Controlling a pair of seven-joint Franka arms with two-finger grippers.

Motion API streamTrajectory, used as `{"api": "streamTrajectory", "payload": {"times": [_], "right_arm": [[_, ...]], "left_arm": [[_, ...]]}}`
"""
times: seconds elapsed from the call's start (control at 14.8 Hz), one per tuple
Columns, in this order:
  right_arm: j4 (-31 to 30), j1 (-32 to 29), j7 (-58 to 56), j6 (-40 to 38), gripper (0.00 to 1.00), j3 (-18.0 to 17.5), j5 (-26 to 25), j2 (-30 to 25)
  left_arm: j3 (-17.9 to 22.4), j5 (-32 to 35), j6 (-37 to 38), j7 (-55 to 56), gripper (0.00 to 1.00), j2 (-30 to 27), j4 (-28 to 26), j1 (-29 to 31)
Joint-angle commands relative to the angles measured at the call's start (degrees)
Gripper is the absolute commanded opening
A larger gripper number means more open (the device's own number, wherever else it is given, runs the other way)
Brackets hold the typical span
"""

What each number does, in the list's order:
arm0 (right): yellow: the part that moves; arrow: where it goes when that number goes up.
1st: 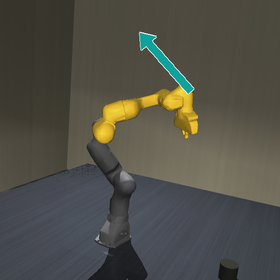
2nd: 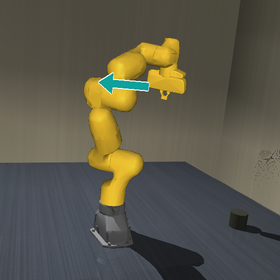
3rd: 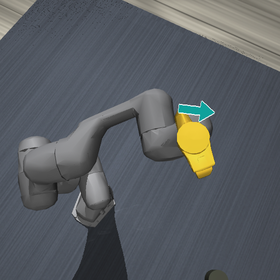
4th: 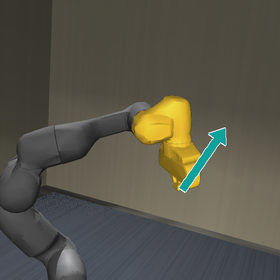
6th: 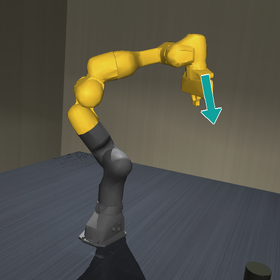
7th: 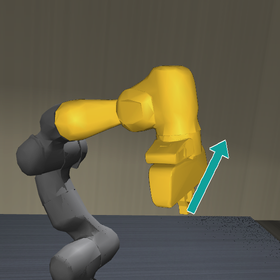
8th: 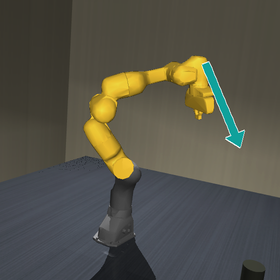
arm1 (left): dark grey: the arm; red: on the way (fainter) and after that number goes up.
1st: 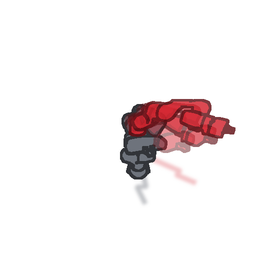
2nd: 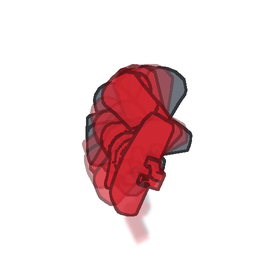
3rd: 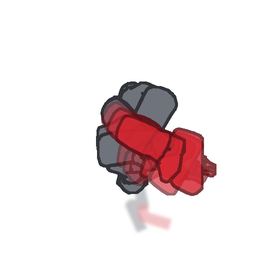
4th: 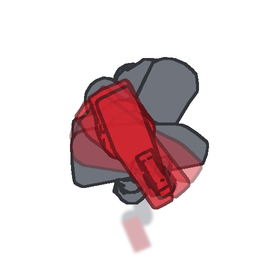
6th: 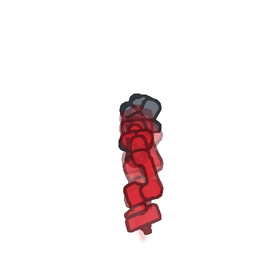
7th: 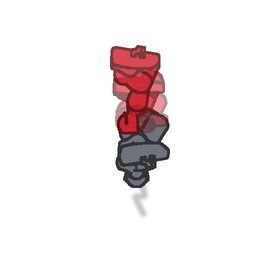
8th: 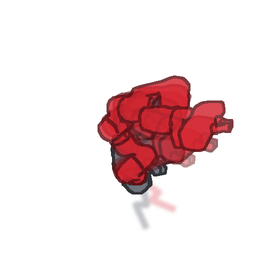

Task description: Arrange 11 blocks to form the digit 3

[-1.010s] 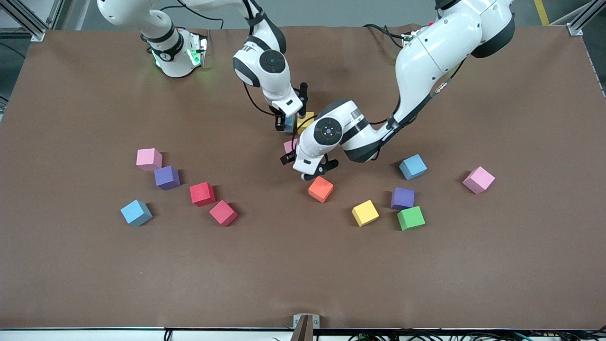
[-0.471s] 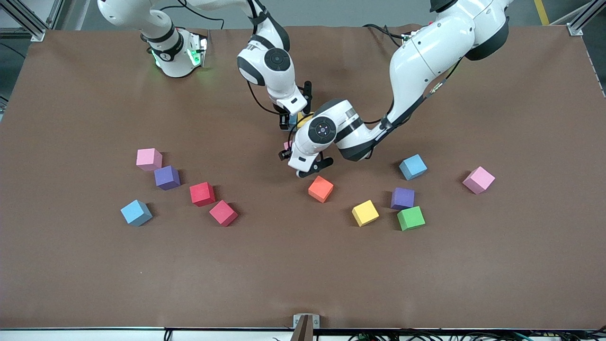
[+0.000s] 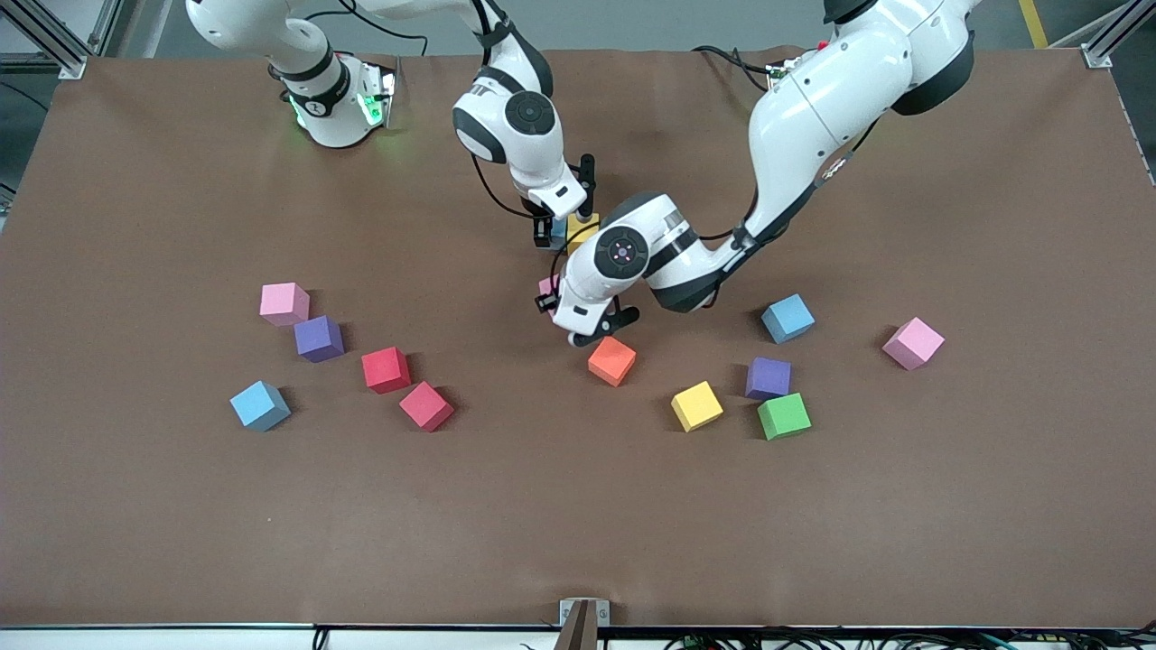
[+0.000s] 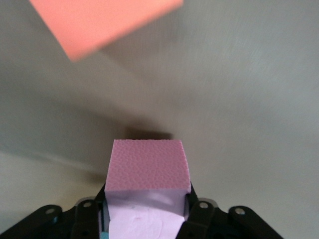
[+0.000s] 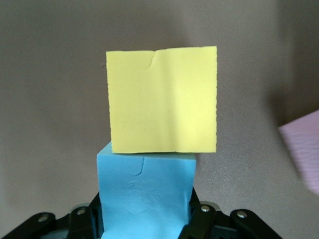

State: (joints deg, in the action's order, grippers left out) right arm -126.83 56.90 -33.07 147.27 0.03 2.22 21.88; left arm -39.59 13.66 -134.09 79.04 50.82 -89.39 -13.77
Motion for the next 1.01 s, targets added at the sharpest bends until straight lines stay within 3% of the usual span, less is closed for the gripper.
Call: {"api": "streamTrajectory", "payload": {"times": [0.0,0.34,0.54,0.94], "right_arm": [[1.59,0.50,1.08,1.53,0.42,0.32,-1.35,3.43],[2.20,0.15,0.90,1.18,0.47,0.41,-1.61,3.34],[2.20,-0.56,0.90,0.39,0.47,0.50,-3.63,3.34],[2.29,-1.00,0.90,0.39,0.47,0.85,-5.21,3.43]], "left_arm": [[-2.32,-1.27,7.14,1.46,0.34,-5.54,-0.69,5.92],[-11.72,-1.35,19.46,7.27,0.29,-6.70,-2.09,22.18],[-15.60,-0.31,21.76,12.35,0.29,-7.83,-8.14,30.71],[-15.34,3.82,17.21,38.16,0.30,-10.48,-14.83,32.05]]}}
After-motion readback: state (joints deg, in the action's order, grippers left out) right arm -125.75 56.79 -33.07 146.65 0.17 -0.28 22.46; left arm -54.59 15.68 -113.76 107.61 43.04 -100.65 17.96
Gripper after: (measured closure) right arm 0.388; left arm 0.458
